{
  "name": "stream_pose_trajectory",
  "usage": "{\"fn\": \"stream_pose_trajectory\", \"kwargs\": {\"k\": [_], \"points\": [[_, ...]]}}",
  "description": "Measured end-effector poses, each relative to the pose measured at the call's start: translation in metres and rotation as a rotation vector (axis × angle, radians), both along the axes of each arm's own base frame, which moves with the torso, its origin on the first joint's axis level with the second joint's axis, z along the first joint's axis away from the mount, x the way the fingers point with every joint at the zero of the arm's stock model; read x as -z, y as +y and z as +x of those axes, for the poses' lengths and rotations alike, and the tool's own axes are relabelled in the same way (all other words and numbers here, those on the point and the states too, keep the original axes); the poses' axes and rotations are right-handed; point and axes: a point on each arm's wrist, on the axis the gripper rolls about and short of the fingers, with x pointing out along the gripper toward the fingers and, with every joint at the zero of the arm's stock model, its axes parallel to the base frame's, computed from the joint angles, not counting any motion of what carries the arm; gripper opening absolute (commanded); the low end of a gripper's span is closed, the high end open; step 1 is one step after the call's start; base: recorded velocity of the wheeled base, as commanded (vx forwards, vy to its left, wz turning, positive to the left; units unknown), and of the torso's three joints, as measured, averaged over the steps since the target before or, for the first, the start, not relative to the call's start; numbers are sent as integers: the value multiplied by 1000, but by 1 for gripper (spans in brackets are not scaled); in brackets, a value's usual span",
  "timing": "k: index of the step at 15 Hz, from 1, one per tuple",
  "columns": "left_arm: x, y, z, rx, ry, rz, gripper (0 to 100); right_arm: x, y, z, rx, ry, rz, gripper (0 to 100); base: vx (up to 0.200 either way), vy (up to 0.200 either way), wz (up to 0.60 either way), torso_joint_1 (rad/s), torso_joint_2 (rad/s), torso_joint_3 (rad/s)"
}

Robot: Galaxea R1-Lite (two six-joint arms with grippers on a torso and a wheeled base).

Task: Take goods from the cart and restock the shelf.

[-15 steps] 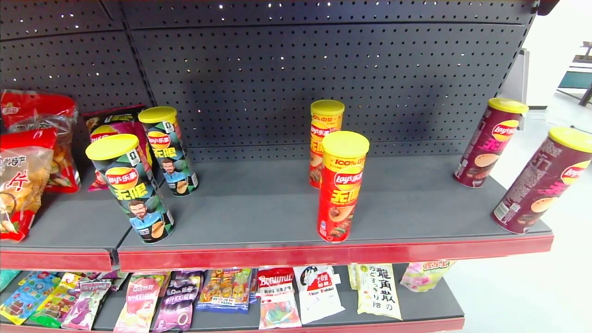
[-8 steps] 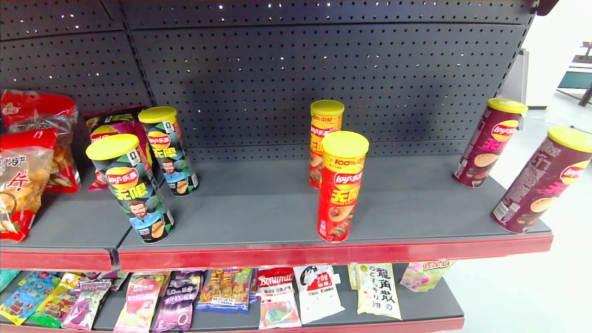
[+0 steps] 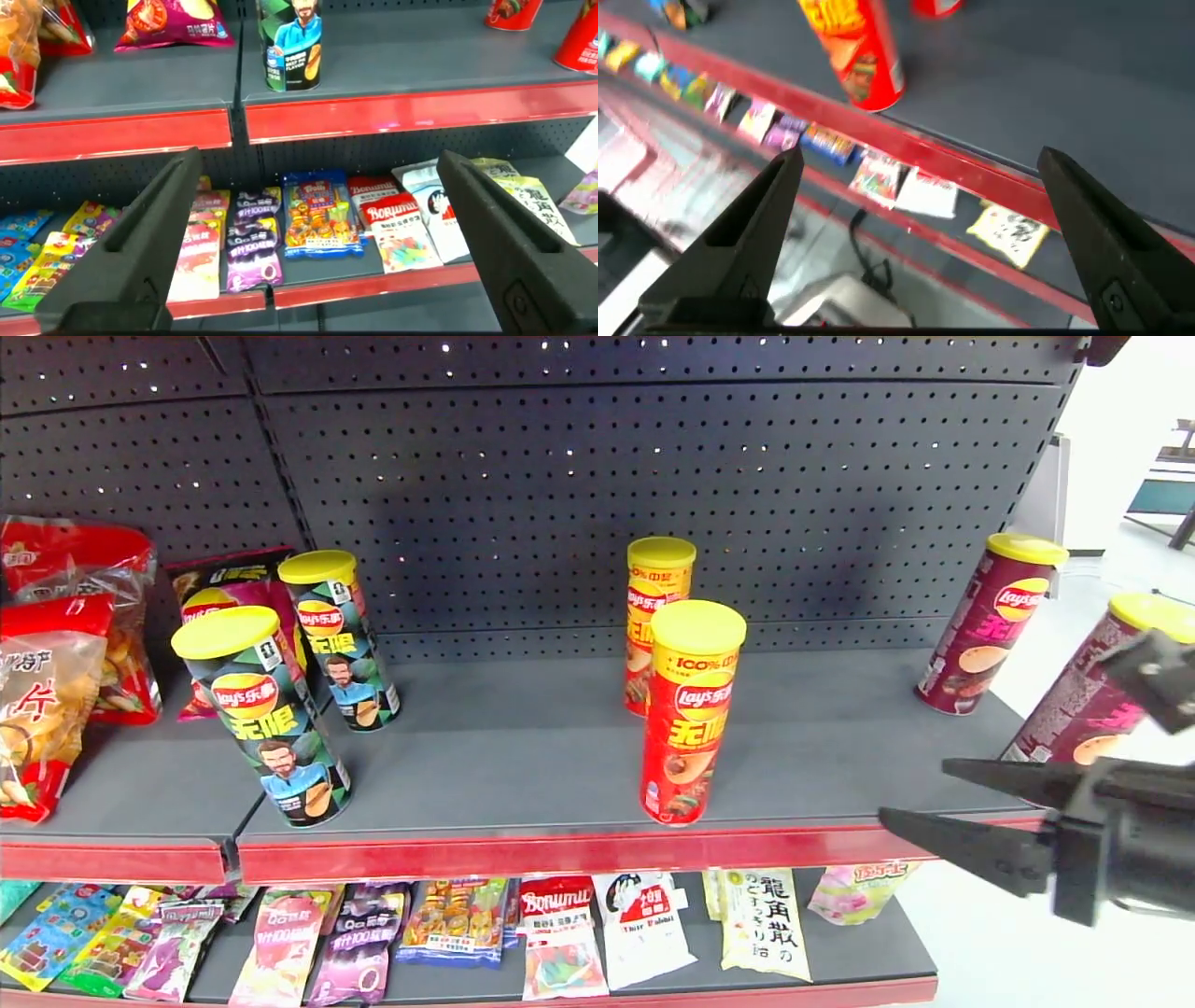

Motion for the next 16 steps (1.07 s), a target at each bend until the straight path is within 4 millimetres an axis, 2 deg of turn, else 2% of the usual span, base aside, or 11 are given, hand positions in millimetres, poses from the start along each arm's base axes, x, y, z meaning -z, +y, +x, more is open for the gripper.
{"fn": "stream_pose_trajectory", "kwargs": {"k": [3, 6, 9, 16], "points": [[0, 0, 0, 0, 0, 0, 100, 24, 33, 39, -43, 66, -56, 100, 0, 0, 0, 0, 0, 0], [0, 0, 0, 0, 0, 0, 100, 45, 50, 61, -30, 133, -113, 100, 0, 0, 0, 0, 0, 0], [0, 0, 0, 0, 0, 0, 100, 56, 58, 78, 22, 154, -164, 100, 0, 0, 0, 0, 0, 0], [0, 0, 0, 0, 0, 0, 100, 62, 63, 104, 89, 118, -255, 100, 0, 0, 0, 0, 0, 0]]}}
